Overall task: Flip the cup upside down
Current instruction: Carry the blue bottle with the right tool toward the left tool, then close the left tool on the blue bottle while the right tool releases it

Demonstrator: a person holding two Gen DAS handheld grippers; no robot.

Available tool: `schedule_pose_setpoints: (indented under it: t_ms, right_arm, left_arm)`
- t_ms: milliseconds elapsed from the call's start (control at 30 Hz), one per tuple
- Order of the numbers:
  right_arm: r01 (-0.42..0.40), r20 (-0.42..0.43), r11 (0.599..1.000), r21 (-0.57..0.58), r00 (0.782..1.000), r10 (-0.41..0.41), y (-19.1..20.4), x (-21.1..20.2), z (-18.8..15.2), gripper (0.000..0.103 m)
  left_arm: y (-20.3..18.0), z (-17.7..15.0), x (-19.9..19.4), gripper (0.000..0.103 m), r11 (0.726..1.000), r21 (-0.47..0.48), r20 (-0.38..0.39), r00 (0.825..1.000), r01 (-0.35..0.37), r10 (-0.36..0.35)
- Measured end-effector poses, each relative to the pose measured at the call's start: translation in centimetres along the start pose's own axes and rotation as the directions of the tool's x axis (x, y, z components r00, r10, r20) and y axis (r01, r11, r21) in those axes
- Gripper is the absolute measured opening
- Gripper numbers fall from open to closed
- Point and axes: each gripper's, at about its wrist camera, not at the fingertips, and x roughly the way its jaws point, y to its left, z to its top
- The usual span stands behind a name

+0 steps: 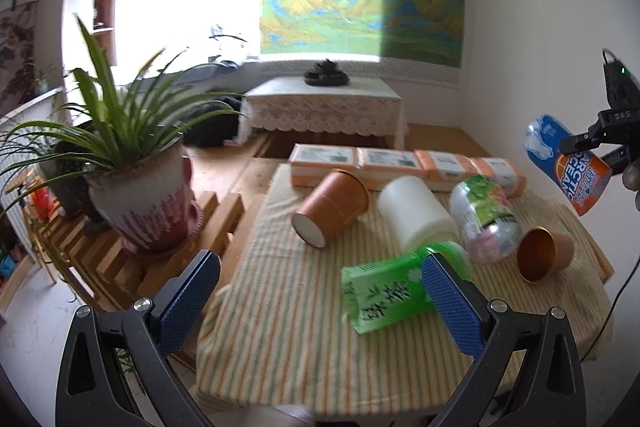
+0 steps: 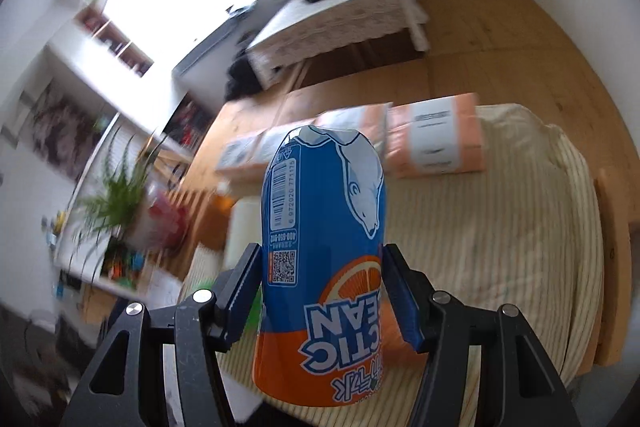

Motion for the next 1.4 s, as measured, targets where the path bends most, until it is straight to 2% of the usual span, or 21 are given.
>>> schedule_pose_setpoints:
  t_ms: [200, 400, 500, 633, 733, 833, 933, 1000, 1100, 1133, 1233, 1367, 1400]
  right_arm:
    - [-0.03, -0.128, 0.991, -0.127, 0.992, 0.013, 4.2, 2.4, -5.3, 0.056]
    - [0.003, -0.23, 0.981, -0.194, 0.972, -0.048, 5.2, 6.2, -9.9, 0.056]
    - [0.018, -0.254, 0.975, -0.22, 0.964, -0.075, 5.5, 7.5, -10.9, 0.056]
    - [0.06, -0.249, 0.962, -0.266, 0.96, -0.129, 6.1, 8.4, -11.6, 0.058]
    - [0.092, -0.213, 0.951, -0.294, 0.964, -0.159, 6.6, 8.5, -12.0, 0.059]
    - [0.098, -0.198, 0.945, -0.313, 0.966, -0.166, 7.0, 8.5, -12.0, 0.06]
    - [0.122, -0.165, 0.93, -0.346, 0.968, -0.188, 7.7, 8.5, -12.1, 0.07]
    - [0.122, -0.148, 0.925, -0.359, 0.971, -0.186, 8.0, 8.0, -12.3, 0.07]
    - [0.117, -0.11, 0.932, -0.344, 0.98, -0.164, 8.0, 6.7, -12.3, 0.07]
    - [0.126, -0.086, 0.935, -0.333, 0.983, -0.163, 7.7, 5.8, -12.5, 0.07]
    - [0.137, -0.031, 0.945, -0.298, 0.988, -0.153, 6.6, 3.4, -13.4, 0.07]
    - [0.155, 0.036, 0.957, -0.243, 0.988, -0.151, 4.7, 0.1, -15.2, 0.07]
    - [0.164, 0.057, 0.961, -0.224, 0.986, -0.155, 4.1, -1.0, -16.0, 0.07]
  left_arm:
    - [-0.4, -0.3, 0.4, 0.102, 0.997, -0.01, -0.084, 0.993, 0.083, -0.083]
    - [-0.8, -0.9, 1.1, 0.102, 0.986, -0.055, -0.151, 0.975, 0.157, -0.164]
    - [-1.3, -1.1, 1.4, 0.102, 0.984, -0.06, -0.171, 0.969, 0.169, -0.177]
    - [-1.9, -1.3, 1.8, 0.102, 0.981, -0.071, -0.188, 0.963, 0.18, -0.191]
    - [-2.3, -1.3, 2.2, 0.102, 0.979, -0.083, -0.206, 0.958, 0.188, -0.202]
    - [-2.6, -1.1, 2.6, 0.102, 0.975, -0.098, -0.219, 0.952, 0.199, -0.216]
    - [-2.9, -0.8, 2.8, 0.102, 0.974, -0.102, -0.226, 0.949, 0.201, -0.219]
    - [-3.0, -0.6, 2.8, 0.102, 0.975, -0.105, -0.233, 0.948, 0.195, -0.215]
    - [-3.8, -0.3, 2.9, 0.102, 0.97, -0.112, -0.255, 0.938, 0.215, -0.237]
    - [-4.2, -0.3, 3.0, 0.102, 0.968, -0.113, -0.262, 0.933, 0.223, -0.246]
    - [-5.9, -0.2, 3.5, 0.102, 0.954, -0.134, -0.305, 0.904, 0.27, -0.299]
    - [-8.2, -0.5, 5.1, 0.1, 0.926, -0.204, -0.385, 0.843, 0.319, -0.375]
    - [-8.6, -0.6, 5.3, 0.099, 0.92, -0.222, -0.394, 0.833, 0.324, -0.389]
